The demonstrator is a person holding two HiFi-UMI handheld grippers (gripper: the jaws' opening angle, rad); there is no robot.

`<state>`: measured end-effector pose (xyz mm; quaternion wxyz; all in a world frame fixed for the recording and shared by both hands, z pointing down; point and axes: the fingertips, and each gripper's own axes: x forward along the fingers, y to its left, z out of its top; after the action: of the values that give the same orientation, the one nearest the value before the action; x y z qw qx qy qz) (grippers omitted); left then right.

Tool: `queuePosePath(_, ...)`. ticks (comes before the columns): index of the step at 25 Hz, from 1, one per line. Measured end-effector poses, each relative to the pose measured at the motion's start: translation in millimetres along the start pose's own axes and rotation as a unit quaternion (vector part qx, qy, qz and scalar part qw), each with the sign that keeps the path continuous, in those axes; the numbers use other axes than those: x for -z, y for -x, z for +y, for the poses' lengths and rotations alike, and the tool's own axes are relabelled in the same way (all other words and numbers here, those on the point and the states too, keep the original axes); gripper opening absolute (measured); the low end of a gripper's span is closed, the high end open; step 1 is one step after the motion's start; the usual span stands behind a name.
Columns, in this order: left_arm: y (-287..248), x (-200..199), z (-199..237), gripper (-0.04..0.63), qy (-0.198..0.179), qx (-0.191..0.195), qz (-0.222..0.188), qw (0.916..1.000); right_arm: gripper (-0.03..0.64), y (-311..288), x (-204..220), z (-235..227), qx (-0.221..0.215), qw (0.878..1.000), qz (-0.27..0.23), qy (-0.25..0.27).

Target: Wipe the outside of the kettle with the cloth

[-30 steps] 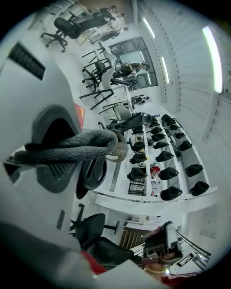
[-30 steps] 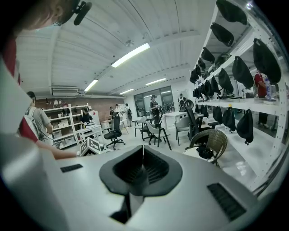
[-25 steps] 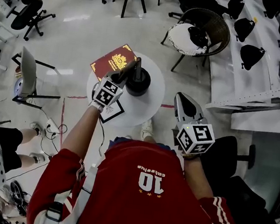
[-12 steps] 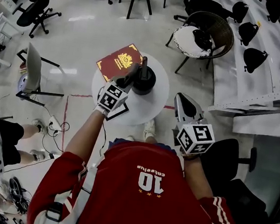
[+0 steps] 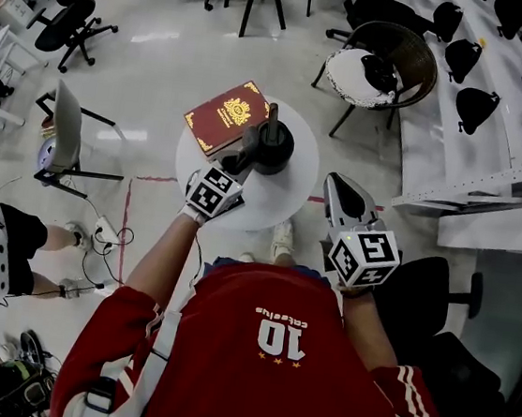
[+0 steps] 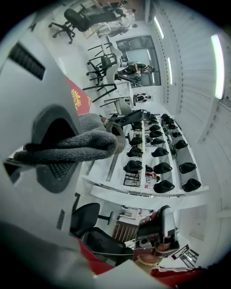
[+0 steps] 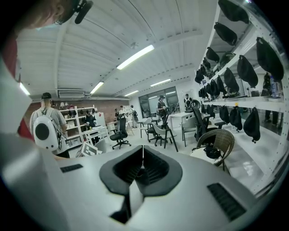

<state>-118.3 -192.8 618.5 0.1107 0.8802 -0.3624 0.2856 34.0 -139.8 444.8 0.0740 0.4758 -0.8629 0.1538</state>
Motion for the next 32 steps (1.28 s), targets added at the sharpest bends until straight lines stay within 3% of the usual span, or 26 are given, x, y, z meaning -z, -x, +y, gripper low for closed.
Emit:
queuePosePath(17,-4.7,12.0,-53.0,0.048,-0.023,0.043,0.019,0.9986,0.017,16.2,1.6,4.2,0.0,1.0,-0.014,-0.011)
queuePosePath(32,-40.1,-21.5,-77.8,0.048,-0.061,0.073,0.022,0.9952,0.017,29.7,-14.5,-29.2,0.016,0.999,-0.045,-0.023)
